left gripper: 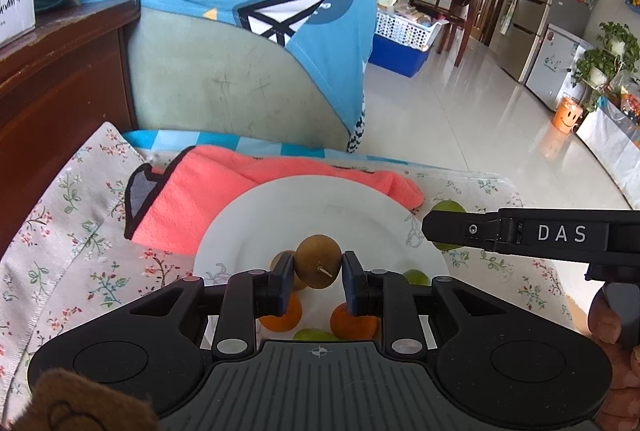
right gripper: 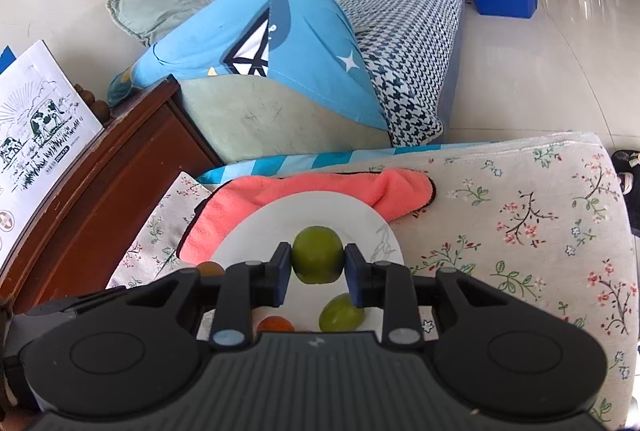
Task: Organize fruits
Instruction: 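Open both tools to release the pear and lime onto the plate, then withdraw both tools from the plate toward the remaining tangerines, then grasp a tangerine with the right tool while the left tool grasps another tangerine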
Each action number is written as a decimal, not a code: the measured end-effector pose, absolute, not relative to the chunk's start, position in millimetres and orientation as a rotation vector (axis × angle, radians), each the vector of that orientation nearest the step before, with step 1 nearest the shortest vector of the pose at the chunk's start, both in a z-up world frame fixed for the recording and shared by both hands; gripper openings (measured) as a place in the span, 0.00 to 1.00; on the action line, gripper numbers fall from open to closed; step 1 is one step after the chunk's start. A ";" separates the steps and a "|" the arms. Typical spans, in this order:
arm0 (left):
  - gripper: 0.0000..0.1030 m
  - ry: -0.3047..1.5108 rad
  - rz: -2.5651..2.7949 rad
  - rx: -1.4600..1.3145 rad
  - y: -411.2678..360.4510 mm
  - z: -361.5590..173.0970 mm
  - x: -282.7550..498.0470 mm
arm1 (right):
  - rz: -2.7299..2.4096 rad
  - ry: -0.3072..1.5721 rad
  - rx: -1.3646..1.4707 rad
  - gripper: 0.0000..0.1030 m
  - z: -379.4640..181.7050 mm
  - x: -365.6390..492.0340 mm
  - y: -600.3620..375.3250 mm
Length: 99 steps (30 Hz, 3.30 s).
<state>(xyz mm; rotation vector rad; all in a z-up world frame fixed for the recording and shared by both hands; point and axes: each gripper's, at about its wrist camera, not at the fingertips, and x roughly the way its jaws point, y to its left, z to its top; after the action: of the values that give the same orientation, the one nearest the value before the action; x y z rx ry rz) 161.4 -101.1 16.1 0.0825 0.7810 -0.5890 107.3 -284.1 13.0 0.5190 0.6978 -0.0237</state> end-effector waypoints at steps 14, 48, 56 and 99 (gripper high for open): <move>0.24 0.823 -0.573 0.064 -111.8 2.7 167.5 | -0.022 0.754 0.581 0.29 -12.8 130.6 -280.6; 0.79 0.809 -0.405 -0.040 -42.8 46.1 122.3 | -0.030 0.725 0.537 0.37 25.7 70.9 -262.7; 0.79 0.828 -0.420 -0.006 -29.9 40.5 99.9 | 0.003 0.750 0.483 0.42 26.7 43.8 -246.6; 1.00 0.996 -0.413 0.238 -31.6 -35.6 52.9 | 0.127 0.950 0.235 0.48 -24.9 44.0 -178.0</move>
<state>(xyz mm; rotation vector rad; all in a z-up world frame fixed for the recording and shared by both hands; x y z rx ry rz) 52.9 -31.6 -35.6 0.2376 0.9964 -0.4132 44.0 -178.0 -24.9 0.2354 0.9502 0.1275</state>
